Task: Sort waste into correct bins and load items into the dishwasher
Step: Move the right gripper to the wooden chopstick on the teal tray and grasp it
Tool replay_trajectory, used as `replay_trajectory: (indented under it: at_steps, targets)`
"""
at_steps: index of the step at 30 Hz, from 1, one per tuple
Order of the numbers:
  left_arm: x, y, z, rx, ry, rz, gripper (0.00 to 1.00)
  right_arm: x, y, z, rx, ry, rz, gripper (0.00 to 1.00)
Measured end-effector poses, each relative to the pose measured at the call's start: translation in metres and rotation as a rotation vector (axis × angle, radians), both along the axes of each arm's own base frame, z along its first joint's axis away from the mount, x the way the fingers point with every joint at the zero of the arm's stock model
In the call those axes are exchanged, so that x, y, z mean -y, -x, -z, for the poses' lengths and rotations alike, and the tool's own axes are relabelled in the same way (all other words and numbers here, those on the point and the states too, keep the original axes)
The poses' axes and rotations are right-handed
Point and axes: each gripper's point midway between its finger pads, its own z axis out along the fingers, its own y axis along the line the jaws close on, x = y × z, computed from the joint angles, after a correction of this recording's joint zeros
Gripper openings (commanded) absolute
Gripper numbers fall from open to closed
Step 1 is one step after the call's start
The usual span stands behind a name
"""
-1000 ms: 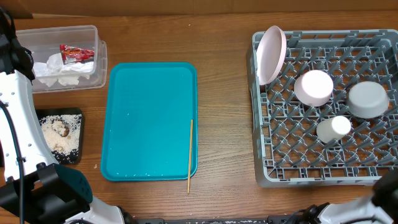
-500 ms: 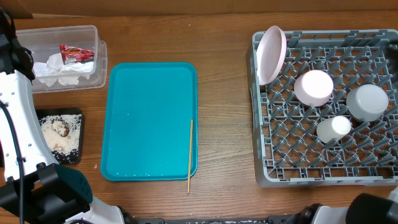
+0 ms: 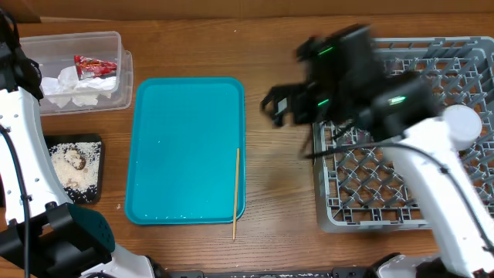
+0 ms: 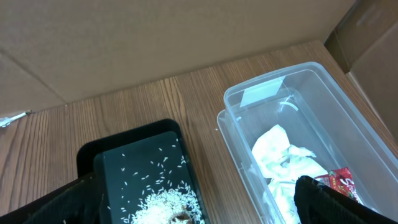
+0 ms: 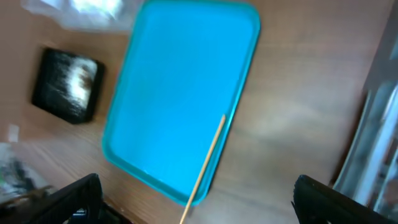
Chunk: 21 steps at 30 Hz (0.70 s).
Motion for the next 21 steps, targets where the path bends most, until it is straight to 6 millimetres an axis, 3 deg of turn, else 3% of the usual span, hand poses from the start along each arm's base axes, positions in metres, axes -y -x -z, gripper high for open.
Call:
replay_trajectory:
  at_steps: [10, 11, 13, 15, 21]
  targets:
    - [0.0, 0.0, 0.0, 0.0, 0.0, 0.0, 1.0, -0.083, 0.041, 0.114, -0.209, 0.259, -0.016, 1.0]
    - [0.0, 0.0, 0.0, 0.0, 0.0, 0.0, 1.0, -0.089, 0.047, 0.123, -0.224, 0.276, -0.03, 0.98]
    - [0.0, 0.0, 0.0, 0.0, 0.0, 0.0, 1.0, -0.101, 0.056, 0.14, -0.246, 0.304, -0.051, 0.85]
    - [0.0, 0.0, 0.0, 0.0, 0.0, 0.0, 1.0, -0.108, 0.063, 0.154, -0.276, 0.325, -0.04, 0.79]
    - [0.0, 0.0, 0.0, 0.0, 0.0, 0.0, 1.0, -0.113, 0.065, 0.197, -0.366, 0.383, 0.058, 0.77]
